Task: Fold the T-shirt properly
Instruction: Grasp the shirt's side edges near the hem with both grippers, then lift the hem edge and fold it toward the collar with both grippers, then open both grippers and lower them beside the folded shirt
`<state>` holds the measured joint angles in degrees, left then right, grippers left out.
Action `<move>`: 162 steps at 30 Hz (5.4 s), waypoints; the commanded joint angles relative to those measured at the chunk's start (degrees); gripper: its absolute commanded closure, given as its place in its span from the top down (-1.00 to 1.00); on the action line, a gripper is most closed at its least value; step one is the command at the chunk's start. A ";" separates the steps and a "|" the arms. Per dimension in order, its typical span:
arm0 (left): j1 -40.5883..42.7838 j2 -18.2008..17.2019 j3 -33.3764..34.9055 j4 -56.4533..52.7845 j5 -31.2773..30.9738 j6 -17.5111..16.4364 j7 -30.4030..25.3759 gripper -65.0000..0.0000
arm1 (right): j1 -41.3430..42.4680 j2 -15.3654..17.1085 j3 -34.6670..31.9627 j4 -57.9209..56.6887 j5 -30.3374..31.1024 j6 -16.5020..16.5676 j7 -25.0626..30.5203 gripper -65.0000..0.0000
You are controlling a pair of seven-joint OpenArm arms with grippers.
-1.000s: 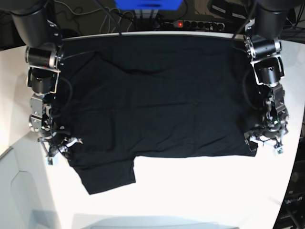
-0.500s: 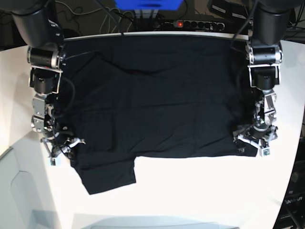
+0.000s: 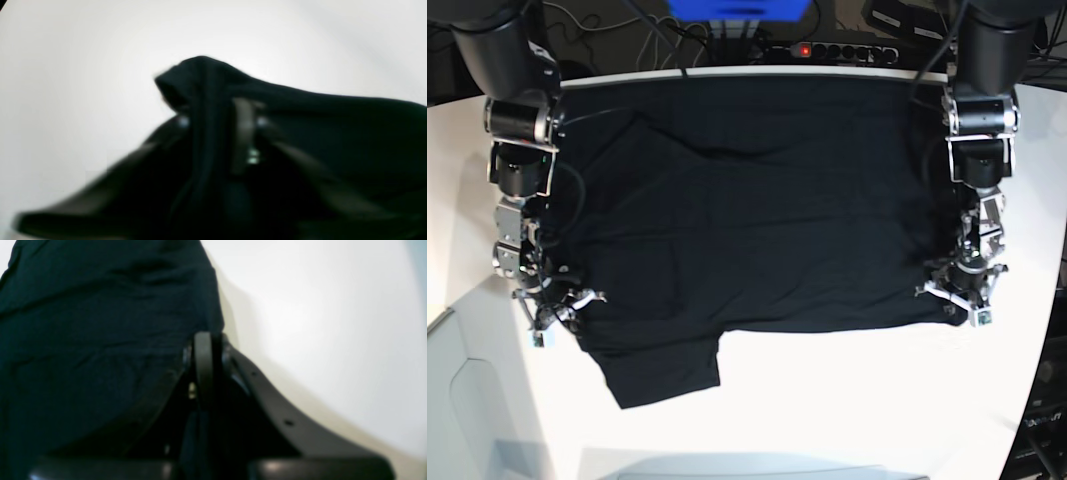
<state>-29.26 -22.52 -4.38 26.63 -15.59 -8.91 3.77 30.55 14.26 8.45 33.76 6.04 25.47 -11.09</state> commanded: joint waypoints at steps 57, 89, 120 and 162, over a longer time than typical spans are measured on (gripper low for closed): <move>30.00 5.86 -22.12 50.95 -3.17 1.30 17.90 -0.99 | -31.56 -2.88 10.76 51.91 -1.08 0.42 -3.54 -1.00; 37.56 5.86 -22.47 60.36 -3.17 1.21 18.16 0.09 | -34.11 -6.13 11.20 56.40 -1.34 0.42 -3.72 -0.20; 27.01 5.69 -26.69 44.62 -3.17 1.21 18.16 -0.04 | -31.73 -6.22 10.85 57.54 -1.52 0.42 -4.07 -0.19; 26.40 5.25 -25.99 49.98 -2.73 -4.32 18.25 -1.00 | -1.05 -2.53 -0.40 17.19 -1.69 -7.06 -11.72 0.20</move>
<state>-1.78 -16.19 -30.22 75.55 -18.04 -13.17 23.42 27.70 11.25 7.86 50.00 3.86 19.42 -24.12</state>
